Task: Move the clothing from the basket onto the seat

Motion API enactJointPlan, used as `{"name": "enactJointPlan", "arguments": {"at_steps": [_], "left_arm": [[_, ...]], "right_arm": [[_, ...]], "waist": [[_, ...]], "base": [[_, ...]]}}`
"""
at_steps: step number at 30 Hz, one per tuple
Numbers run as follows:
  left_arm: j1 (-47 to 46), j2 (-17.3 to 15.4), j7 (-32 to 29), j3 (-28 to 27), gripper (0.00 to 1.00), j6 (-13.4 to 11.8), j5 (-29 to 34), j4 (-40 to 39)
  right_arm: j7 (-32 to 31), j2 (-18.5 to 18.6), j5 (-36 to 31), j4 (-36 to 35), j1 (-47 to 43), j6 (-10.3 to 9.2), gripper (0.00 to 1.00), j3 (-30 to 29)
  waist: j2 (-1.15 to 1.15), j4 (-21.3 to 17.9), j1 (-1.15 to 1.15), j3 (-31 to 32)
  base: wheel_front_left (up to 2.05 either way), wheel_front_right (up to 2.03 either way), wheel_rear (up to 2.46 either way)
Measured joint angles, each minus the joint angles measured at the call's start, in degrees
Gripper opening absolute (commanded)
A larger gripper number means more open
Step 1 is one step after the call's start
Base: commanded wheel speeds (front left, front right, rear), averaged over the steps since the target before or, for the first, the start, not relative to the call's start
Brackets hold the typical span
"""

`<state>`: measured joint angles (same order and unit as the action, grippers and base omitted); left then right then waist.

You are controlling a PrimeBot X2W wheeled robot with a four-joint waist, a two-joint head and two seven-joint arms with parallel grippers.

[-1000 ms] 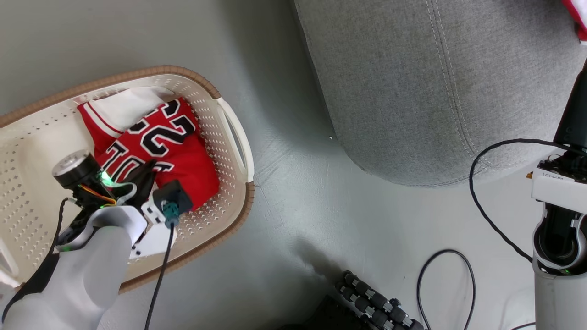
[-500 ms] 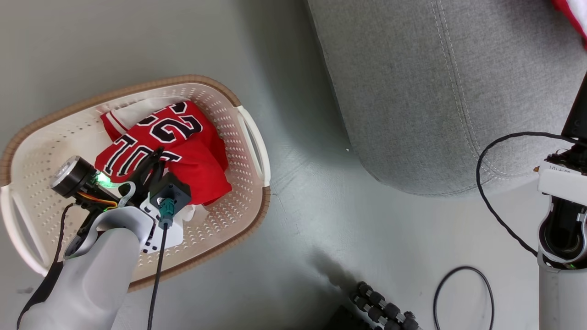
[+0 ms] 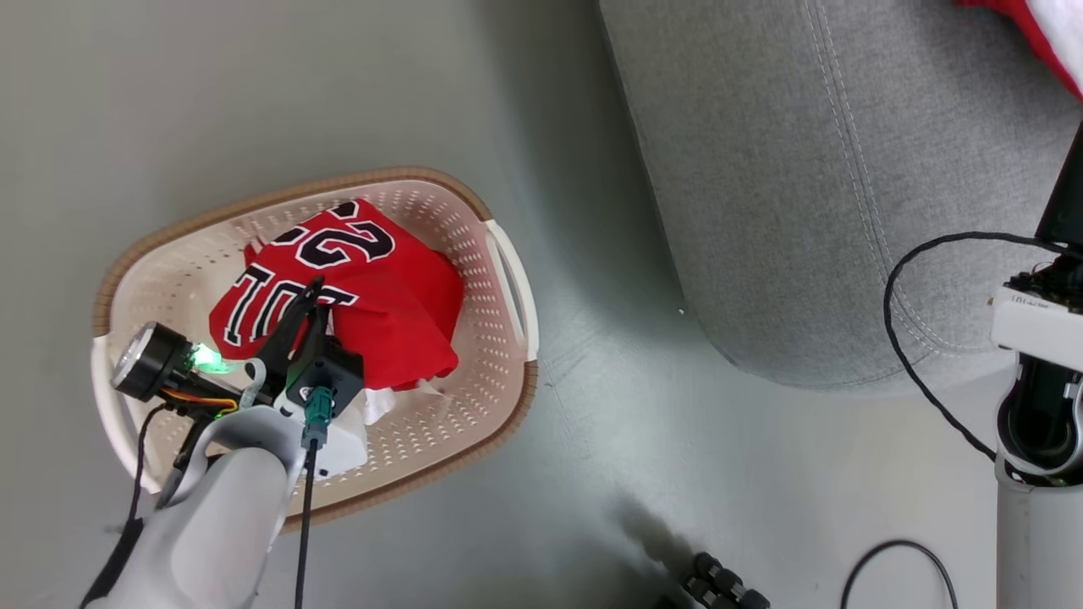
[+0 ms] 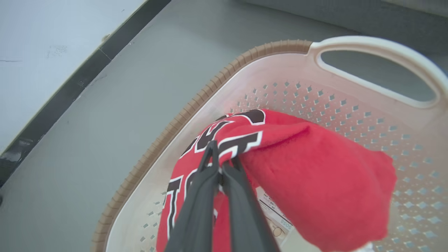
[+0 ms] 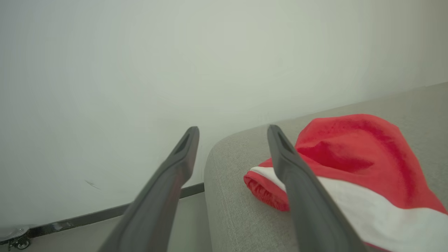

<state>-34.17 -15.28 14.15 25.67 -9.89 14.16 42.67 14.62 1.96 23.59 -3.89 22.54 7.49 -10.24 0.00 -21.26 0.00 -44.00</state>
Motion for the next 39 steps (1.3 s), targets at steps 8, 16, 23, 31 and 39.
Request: {"name": "enactJointPlan", "arguments": {"at_steps": [8,16,23,31,39], "left_arm": [[1.9,1.9,0.0,-0.4,0.0,-1.3,-3.0,-7.2],[3.6,2.7,0.0,-1.7,0.0,-3.3,-6.0,-14.2],[5.7,3.5,0.1,-3.4,0.0,-4.5,-9.3,-21.2],[6.5,5.1,0.1,-5.8,0.0,-4.8,-13.6,-26.5],[8.4,5.8,0.1,-7.6,0.0,-4.8,-16.9,-28.7]], "right_arm": [[0.0,0.0,-3.0,0.0,0.1,0.0,1.0,-0.1],[0.0,0.1,-5.5,0.0,0.0,0.0,1.0,-0.2],[0.0,0.2,-7.7,-0.1,0.0,0.0,1.0,-0.1],[0.0,0.3,-10.0,0.0,-0.1,0.0,1.0,0.1],[0.0,0.3,-11.2,0.6,-1.1,0.0,1.0,1.6]], "waist": [[0.0,2.3,0.0,3.3],[0.0,4.5,0.0,6.8],[0.0,6.8,0.0,10.8],[0.0,9.0,0.0,15.0],[0.0,10.9,0.0,18.8]], "base": [[0.0,0.0,0.0],[0.0,0.0,0.0],[0.0,0.0,0.0],[0.0,0.0,0.0],[0.0,0.0,0.0]]}}
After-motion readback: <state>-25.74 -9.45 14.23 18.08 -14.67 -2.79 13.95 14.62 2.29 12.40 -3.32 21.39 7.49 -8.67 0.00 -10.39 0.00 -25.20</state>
